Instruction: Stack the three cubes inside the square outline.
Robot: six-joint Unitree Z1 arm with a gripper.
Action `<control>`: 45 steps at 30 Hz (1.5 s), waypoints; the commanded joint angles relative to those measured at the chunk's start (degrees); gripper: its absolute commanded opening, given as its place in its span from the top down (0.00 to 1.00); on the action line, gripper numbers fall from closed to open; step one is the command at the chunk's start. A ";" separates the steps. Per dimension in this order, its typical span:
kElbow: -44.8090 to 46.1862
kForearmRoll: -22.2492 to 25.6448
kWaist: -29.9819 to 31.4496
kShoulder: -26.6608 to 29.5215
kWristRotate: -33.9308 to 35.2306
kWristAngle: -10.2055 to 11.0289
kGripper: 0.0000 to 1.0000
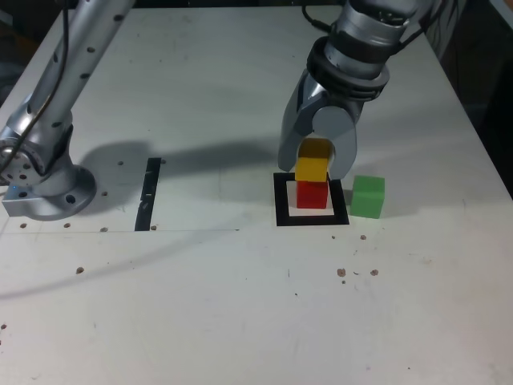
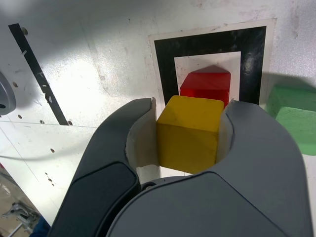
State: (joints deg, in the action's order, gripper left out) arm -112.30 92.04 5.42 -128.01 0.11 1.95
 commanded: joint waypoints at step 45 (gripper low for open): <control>-2.67 1.39 1.70 6.50 -1.26 5.30 0.01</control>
State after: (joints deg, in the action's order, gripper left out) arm -114.22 92.59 6.42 -122.26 -1.30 6.23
